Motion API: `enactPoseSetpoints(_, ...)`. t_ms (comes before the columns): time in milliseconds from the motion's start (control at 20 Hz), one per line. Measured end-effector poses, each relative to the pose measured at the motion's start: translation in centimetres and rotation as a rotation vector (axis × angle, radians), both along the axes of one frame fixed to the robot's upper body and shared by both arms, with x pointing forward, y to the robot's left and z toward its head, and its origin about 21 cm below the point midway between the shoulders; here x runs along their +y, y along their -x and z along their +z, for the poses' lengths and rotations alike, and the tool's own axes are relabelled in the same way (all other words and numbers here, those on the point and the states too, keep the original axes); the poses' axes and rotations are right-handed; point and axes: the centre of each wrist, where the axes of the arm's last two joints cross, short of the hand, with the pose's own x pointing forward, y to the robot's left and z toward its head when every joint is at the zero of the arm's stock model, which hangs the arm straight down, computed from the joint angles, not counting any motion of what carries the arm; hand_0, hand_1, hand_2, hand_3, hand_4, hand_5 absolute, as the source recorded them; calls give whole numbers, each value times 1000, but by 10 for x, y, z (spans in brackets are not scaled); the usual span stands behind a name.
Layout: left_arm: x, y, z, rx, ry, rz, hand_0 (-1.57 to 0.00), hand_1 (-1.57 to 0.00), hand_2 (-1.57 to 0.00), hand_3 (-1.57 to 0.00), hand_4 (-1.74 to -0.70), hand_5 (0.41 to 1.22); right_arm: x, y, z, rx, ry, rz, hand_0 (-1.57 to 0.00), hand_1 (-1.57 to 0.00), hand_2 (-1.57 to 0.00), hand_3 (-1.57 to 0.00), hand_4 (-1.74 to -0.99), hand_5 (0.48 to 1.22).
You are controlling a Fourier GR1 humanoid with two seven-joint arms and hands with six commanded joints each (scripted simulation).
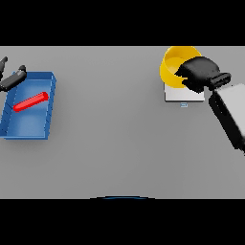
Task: Pick up the red beaker and tilt it to pour out 1 green nut into yellow bowl. Pick up the yellow bowl and place it on the metallic measuring scale.
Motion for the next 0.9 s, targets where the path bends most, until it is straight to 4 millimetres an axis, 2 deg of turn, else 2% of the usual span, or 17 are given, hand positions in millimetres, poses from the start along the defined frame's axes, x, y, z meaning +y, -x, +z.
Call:
enactPoseSetpoints(150,-1,1,1,5,-3,6,1,1,1,1,-863,784,-13,-5,-13,17,-31,-26,-1570,-1571,-1475,-1206,-1741,1221)
enactPoseSetpoints(300,-4,-3,-2,22,-12,14,1,1,1,1,-858,802,-22,-12,-22,22,-30,-56,-1571,-1571,-1413,-1317,-1741,1221)
enactPoseSetpoints(650,-3,-4,-5,24,-19,7,1,1,1,1,-847,796,-27,-14,-45,72,-44,-97,-1571,-1571,-1380,-1417,-1741,1221)
enactPoseSetpoints(750,-2,-4,-2,22,-18,-2,1,1,1,1,-844,783,-25,-16,-42,82,-48,-101,-1571,-1571,-1374,-1448,-1741,1221)
enactPoseSetpoints(800,-1,-6,0,26,-23,9,1,1,1,1,-842,780,-26,-16,-44,84,-51,-96,-1571,-1571,-1404,-1376,-1741,1221)
enactPoseSetpoints(850,-3,-5,0,27,-20,7,1,1,1,1,-838,779,-26,-17,-44,80,-48,-110,-1565,-1496,-1437,-1249,-1741,1221)
enactPoseSetpoints(900,-2,-4,0,28,-22,1,1,1,1,1,-836,775,-29,-16,-42,84,-45,-109,-1558,-1428,-1343,-1110,-1682,1221)
